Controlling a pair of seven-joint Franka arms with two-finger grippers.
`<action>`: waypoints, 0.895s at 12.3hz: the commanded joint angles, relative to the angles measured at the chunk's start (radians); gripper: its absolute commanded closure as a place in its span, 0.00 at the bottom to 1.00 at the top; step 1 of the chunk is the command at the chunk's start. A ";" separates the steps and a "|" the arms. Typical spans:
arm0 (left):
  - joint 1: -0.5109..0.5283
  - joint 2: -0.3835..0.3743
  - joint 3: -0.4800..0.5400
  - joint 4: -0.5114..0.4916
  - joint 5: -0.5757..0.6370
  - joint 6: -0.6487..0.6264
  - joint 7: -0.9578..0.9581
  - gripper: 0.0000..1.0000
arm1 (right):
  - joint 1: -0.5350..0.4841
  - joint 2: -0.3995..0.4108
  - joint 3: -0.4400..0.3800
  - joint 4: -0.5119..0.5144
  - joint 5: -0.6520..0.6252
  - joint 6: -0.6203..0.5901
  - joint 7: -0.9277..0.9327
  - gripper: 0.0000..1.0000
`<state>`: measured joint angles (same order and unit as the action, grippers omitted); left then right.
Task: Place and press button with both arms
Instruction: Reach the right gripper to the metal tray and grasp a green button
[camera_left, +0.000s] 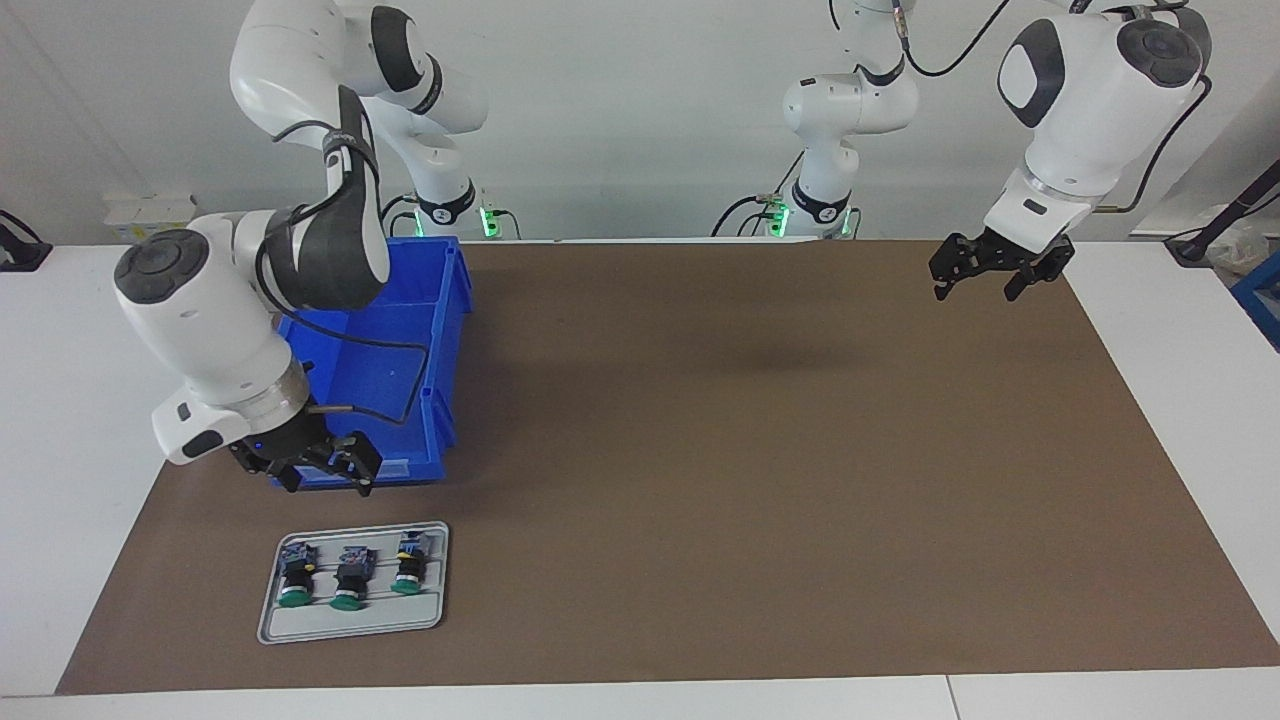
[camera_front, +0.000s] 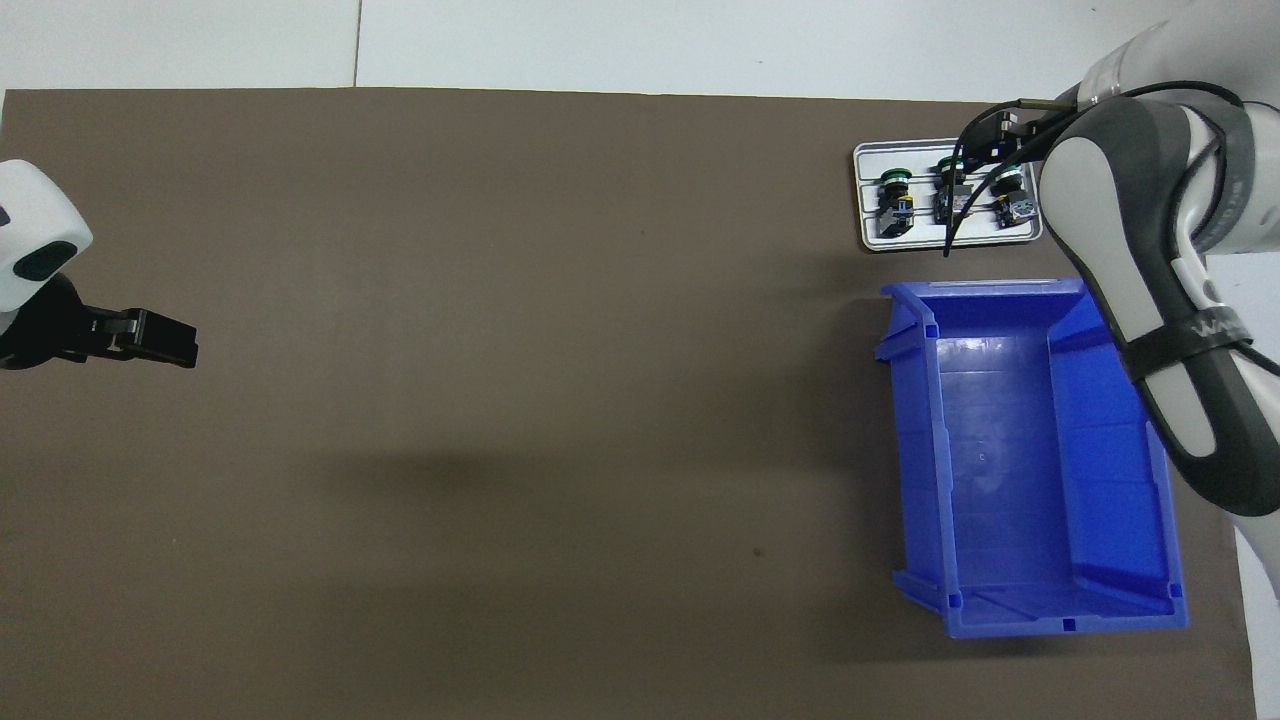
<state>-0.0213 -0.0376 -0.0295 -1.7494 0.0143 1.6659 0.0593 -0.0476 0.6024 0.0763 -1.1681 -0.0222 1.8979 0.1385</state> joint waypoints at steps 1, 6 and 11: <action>0.004 -0.022 -0.003 -0.019 0.016 0.006 -0.010 0.00 | -0.014 0.127 0.010 0.096 -0.012 0.079 -0.058 0.04; 0.004 -0.022 -0.003 -0.019 0.016 0.006 -0.010 0.00 | -0.015 0.221 0.002 0.096 -0.035 0.191 -0.069 0.05; 0.004 -0.022 -0.003 -0.019 0.016 0.006 -0.010 0.00 | -0.032 0.243 0.000 0.082 -0.047 0.253 -0.120 0.12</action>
<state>-0.0213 -0.0376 -0.0295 -1.7494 0.0143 1.6659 0.0593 -0.0606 0.8273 0.0683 -1.1124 -0.0619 2.1418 0.0581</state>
